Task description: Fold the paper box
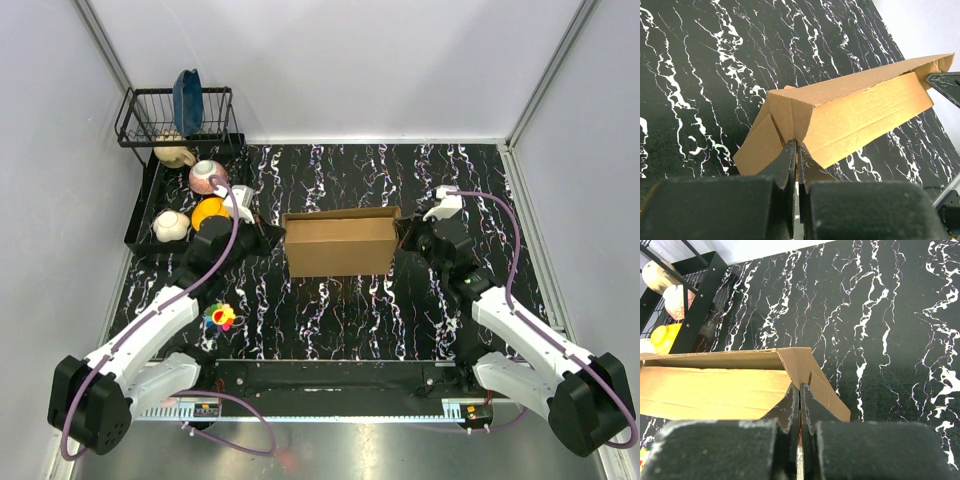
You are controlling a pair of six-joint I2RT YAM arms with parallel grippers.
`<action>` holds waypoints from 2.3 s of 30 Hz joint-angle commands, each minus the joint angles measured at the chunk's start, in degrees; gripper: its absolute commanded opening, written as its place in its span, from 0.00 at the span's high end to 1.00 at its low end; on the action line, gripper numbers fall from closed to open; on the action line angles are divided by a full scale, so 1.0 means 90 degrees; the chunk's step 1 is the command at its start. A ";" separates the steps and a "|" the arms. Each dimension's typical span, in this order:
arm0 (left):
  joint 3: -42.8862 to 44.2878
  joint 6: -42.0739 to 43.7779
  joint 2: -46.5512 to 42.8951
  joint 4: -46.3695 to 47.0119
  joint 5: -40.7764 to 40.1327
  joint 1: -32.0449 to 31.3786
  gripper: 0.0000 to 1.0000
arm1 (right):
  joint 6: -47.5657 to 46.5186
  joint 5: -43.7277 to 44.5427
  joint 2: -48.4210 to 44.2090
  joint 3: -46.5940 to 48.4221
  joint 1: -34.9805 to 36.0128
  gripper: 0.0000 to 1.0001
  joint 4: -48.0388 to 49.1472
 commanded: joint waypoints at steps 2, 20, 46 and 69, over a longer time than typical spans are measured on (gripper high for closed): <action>-0.0290 -0.0058 0.0129 -0.0423 -0.0222 -0.0272 1.00 | 0.0053 -0.0113 0.0169 -0.0391 0.0133 1.00 -0.1527; -0.0408 0.0030 0.0031 -0.0853 -0.1609 -0.0936 1.00 | 0.0327 -0.0044 -0.0416 -0.0128 0.0143 0.54 -0.1888; -0.0056 -0.0029 0.0412 -0.1117 -0.2029 -0.1239 1.00 | 0.0034 0.0317 -0.0622 0.0985 0.0143 0.42 -0.1781; -0.0154 -0.0136 0.0354 -0.1009 -0.1990 -0.1269 1.00 | -0.0171 0.0434 -0.0426 0.0801 0.0143 1.00 -0.1634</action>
